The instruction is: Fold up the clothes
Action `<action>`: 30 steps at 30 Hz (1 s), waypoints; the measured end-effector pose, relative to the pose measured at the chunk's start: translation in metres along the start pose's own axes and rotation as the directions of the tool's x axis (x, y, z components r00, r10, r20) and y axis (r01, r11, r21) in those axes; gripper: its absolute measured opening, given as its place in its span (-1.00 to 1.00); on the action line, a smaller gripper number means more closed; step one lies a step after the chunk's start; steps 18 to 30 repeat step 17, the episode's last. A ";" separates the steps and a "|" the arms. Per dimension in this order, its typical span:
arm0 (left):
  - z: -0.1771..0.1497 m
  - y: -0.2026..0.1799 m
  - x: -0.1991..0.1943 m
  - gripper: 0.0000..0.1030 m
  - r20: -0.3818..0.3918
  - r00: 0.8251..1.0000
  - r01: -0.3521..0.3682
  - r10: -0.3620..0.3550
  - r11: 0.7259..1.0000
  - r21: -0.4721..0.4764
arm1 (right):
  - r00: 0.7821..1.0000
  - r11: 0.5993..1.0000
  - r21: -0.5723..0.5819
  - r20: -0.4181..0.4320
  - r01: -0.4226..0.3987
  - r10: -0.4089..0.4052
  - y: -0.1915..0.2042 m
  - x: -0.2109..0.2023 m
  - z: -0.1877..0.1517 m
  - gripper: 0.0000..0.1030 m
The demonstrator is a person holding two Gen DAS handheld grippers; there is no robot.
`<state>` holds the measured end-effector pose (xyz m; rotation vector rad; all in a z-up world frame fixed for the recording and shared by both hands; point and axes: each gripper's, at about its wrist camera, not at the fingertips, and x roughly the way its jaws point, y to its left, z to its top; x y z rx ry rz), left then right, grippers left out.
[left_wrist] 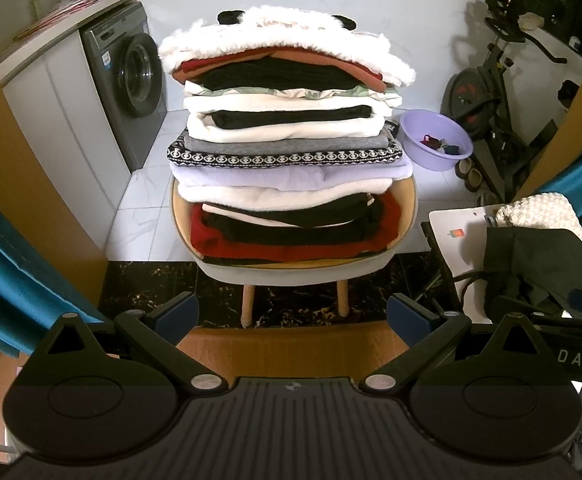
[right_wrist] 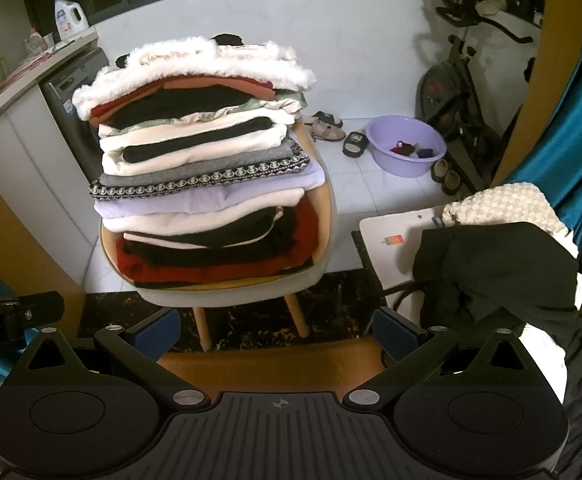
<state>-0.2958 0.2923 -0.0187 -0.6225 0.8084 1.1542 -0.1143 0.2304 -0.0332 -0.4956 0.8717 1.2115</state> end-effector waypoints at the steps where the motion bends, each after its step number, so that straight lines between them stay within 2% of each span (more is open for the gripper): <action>1: 0.000 0.000 0.000 0.99 -0.001 1.000 0.001 -0.001 1.000 0.001 | 1.000 1.000 0.000 0.000 0.001 -0.001 0.000 0.000 0.000 0.98; 30: 0.001 -0.002 0.002 0.99 -0.001 1.000 0.018 -0.018 1.000 0.009 | 1.000 1.000 -0.001 -0.009 0.007 -0.007 0.000 0.000 -0.001 0.98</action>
